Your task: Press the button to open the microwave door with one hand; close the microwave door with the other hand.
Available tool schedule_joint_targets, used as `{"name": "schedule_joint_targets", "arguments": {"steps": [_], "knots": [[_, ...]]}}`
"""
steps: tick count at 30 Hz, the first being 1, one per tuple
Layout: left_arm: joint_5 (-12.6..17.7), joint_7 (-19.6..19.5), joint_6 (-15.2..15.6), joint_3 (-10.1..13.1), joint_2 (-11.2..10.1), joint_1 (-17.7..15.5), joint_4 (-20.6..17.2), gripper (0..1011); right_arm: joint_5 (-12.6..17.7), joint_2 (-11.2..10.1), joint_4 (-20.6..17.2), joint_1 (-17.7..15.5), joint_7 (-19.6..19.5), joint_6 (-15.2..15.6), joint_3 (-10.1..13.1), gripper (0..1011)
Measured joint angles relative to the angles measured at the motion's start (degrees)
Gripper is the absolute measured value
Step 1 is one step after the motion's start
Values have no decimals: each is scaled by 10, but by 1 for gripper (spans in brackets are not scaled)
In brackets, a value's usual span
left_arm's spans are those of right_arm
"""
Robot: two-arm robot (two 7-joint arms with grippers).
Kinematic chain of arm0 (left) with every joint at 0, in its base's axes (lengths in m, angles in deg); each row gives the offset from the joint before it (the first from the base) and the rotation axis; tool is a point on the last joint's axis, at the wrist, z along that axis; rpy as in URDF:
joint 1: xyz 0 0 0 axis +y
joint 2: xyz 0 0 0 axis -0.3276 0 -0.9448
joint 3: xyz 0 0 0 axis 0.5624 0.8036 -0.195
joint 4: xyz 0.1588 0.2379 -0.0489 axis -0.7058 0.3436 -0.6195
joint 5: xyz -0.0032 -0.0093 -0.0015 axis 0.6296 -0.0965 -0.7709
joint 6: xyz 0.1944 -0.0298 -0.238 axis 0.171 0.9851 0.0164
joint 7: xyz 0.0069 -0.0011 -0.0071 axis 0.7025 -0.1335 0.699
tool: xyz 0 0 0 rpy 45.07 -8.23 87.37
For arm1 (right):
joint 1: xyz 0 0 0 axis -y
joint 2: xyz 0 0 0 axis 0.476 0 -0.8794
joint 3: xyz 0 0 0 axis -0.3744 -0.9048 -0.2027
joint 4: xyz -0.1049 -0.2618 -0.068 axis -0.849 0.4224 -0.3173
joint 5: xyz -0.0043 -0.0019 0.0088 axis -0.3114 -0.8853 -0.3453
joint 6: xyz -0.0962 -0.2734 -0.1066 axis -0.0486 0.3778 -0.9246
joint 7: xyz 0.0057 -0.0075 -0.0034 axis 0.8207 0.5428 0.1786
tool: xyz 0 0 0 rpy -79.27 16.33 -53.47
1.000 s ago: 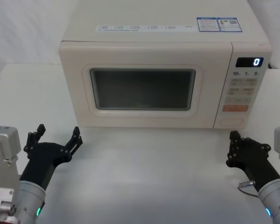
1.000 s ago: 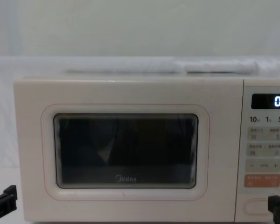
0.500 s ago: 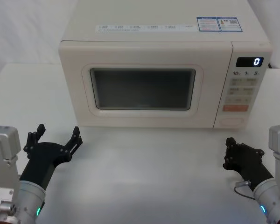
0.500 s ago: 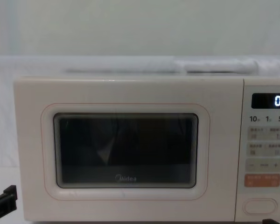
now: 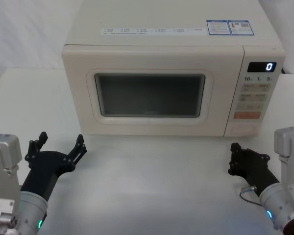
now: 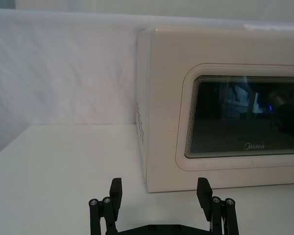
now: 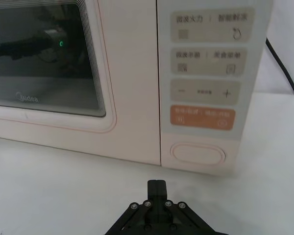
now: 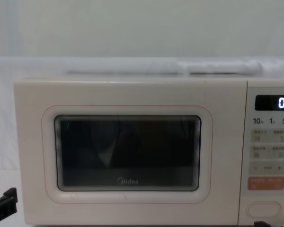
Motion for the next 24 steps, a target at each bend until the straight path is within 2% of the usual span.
{"name": "schedule_joint_targets", "arguments": {"steps": [12,24], "knots": [[0,0,0,0,0,0,0,1001,-7,-13,11,30,8,15,-1,0],[0,0,0,0,0,0,0,1001,-8,-13,36,50,8,16,1,0]]}}
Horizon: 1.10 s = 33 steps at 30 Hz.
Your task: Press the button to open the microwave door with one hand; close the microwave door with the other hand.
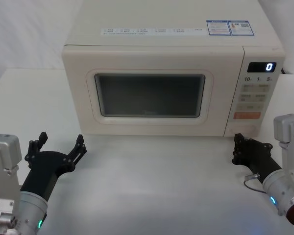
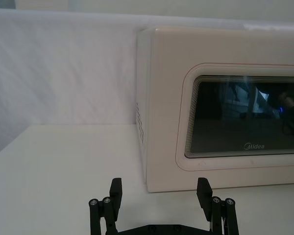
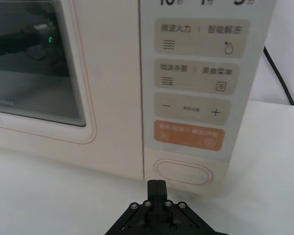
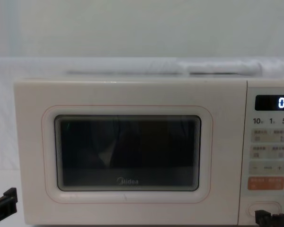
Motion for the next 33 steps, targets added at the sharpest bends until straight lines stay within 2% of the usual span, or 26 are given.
{"name": "schedule_joint_targets", "arguments": {"steps": [13,33], "knots": [[0,0,0,0,0,0,0,1001,5,2,14,7,-5,-10,11,0],[0,0,0,0,0,0,0,1001,9,13,39,23,-8,-22,14,0]]}}
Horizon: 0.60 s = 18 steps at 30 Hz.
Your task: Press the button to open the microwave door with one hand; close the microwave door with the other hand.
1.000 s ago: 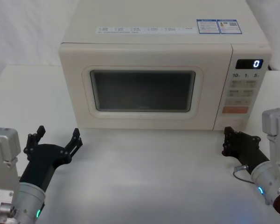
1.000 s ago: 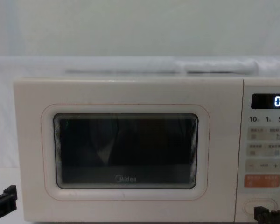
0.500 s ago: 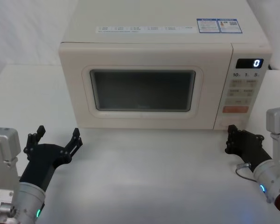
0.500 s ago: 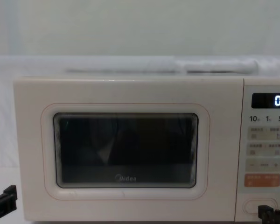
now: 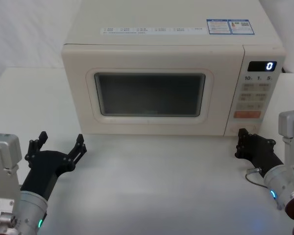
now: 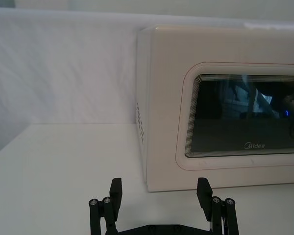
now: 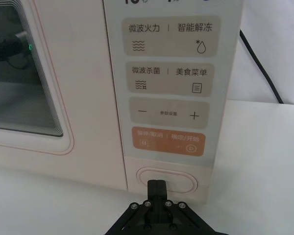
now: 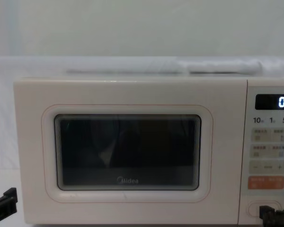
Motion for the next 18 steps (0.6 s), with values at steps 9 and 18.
{"name": "schedule_joint_targets", "arguments": {"steps": [9,18], "knots": [[0,0,0,0,0,0,0,1001,0,2,12,9,0,-1,0,0],[0,0,0,0,0,0,0,1001,0,2,17,14,0,-2,2,0]]}}
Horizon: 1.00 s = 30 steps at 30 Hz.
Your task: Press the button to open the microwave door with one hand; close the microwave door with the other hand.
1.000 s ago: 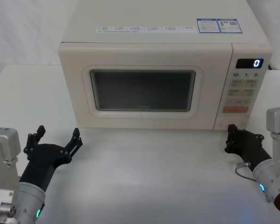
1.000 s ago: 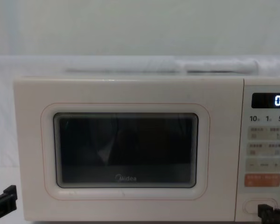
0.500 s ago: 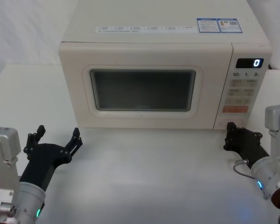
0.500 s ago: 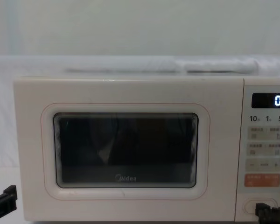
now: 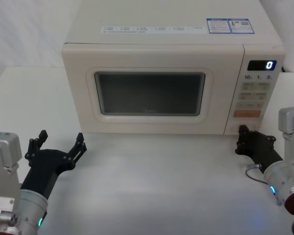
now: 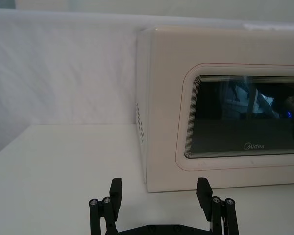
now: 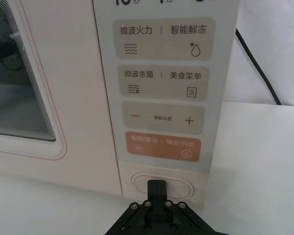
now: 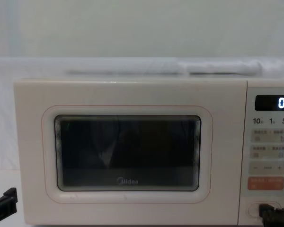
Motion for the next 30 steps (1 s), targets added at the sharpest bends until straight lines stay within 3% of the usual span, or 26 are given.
{"name": "schedule_joint_targets", "arguments": {"steps": [30], "knots": [[0,0,0,0,0,0,0,1001,5,4,49,33,6,-16,5,0]]}}
